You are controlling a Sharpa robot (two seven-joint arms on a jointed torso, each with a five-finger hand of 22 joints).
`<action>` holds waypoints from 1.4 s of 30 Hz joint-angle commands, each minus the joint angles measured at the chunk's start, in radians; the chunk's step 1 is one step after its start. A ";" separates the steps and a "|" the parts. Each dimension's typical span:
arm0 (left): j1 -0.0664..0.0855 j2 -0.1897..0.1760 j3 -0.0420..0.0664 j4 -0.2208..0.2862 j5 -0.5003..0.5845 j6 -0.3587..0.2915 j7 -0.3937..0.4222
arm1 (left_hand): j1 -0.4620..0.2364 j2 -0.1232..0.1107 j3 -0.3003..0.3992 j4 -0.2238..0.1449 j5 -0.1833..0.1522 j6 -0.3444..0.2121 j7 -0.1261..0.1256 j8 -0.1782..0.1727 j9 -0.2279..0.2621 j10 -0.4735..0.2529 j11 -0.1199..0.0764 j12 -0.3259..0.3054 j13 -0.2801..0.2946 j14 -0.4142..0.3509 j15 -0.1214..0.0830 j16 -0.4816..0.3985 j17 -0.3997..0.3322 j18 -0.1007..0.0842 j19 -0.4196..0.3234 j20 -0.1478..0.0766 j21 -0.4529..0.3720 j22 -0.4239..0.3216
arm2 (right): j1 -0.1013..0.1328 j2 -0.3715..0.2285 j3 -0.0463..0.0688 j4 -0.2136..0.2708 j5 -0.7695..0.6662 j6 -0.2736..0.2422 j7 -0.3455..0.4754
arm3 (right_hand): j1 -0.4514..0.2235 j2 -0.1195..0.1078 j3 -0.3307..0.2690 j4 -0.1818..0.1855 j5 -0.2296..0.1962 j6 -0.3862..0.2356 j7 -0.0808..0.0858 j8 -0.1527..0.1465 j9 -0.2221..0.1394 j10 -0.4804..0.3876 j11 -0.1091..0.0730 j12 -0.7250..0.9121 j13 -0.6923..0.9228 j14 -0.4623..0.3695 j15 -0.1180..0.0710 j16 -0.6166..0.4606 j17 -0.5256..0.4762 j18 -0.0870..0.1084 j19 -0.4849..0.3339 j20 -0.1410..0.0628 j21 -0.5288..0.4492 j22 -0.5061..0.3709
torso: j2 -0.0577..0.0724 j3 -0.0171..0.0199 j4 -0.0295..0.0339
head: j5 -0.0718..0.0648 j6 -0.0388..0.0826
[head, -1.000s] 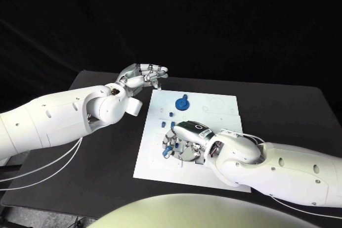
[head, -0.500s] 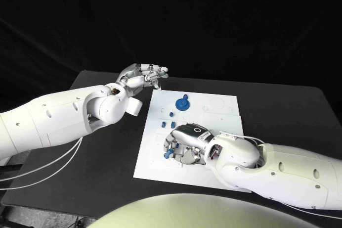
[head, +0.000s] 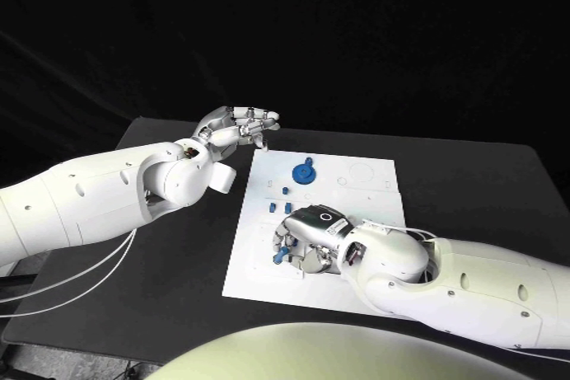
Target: Assemble the parts on the task board
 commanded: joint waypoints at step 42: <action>0.000 -0.007 -0.002 -0.001 0.005 0.020 0.000 | 0.008 -0.002 -0.009 0.001 0.000 -0.004 0.003 -0.001 0.001 -0.006 -0.001 0.006 0.001 -0.007 0.001 -0.005 -0.001 0.006 0.006 -0.001 -0.006 -0.002 | 0.103 -0.300 0.011 0.123 0.338 -0.201 0.000 | 0.059 0.019 -0.521 0.156 0.005 -0.109 0.041 -0.107 0.025 -0.089 0.008 0.177 0.013 0.036 0.023 0.003 -0.007 -0.004 -0.001 0.027 -0.078 -0.011 | -0.006 -0.0037 -0.0074 | -0.067 0.000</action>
